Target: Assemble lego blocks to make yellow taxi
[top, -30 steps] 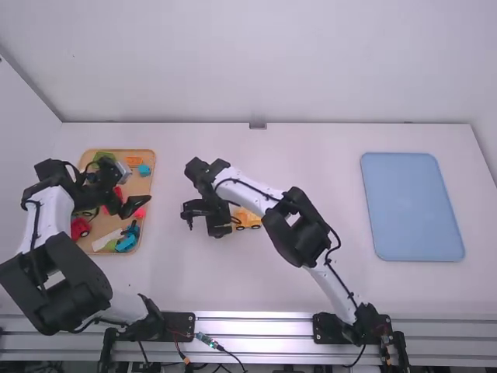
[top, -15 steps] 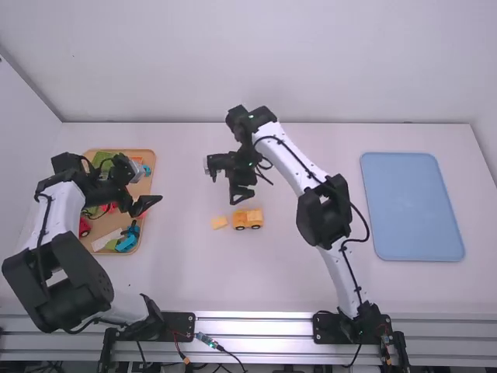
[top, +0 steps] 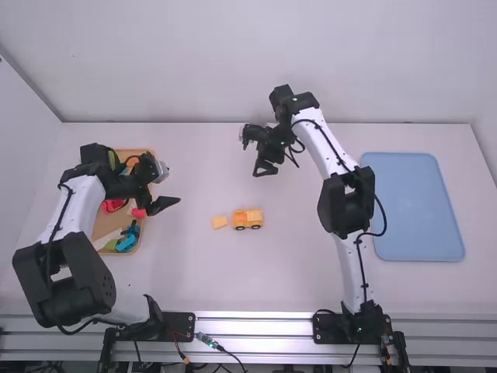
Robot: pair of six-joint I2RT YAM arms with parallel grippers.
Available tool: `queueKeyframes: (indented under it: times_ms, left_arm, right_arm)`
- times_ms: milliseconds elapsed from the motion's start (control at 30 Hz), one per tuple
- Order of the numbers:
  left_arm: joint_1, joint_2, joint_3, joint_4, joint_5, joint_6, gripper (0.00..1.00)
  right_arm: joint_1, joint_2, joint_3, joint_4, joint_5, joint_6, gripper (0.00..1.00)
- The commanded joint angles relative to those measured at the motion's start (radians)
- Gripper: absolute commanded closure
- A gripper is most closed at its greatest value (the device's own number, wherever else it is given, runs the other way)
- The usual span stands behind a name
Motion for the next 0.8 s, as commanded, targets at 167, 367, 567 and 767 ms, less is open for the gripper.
queueKeyframes:
  times_ms: [167, 367, 567, 767]
  left_arm:
    - [-0.013, -0.028, -0.006, 0.105, -0.001, -0.184, 0.01]
    - [-0.016, -0.028, -0.006, 0.102, -0.001, -0.182, 0.01]
    - [-0.015, -0.028, -0.006, 0.109, 0.000, -0.183, 0.01]
    - [-0.031, -0.028, -0.006, 0.109, 0.007, -0.181, 0.01]
  right_arm:
    - [0.005, -0.065, 0.010, 0.031, 0.209, 0.206, 0.01]
    - [0.039, -0.086, -0.032, 0.004, 0.239, 0.169, 0.01]
    - [0.029, -0.233, -0.267, 0.151, 0.287, 0.245, 0.01]
    - [0.027, -0.536, -0.715, 0.442, 0.354, 0.263, 0.01]
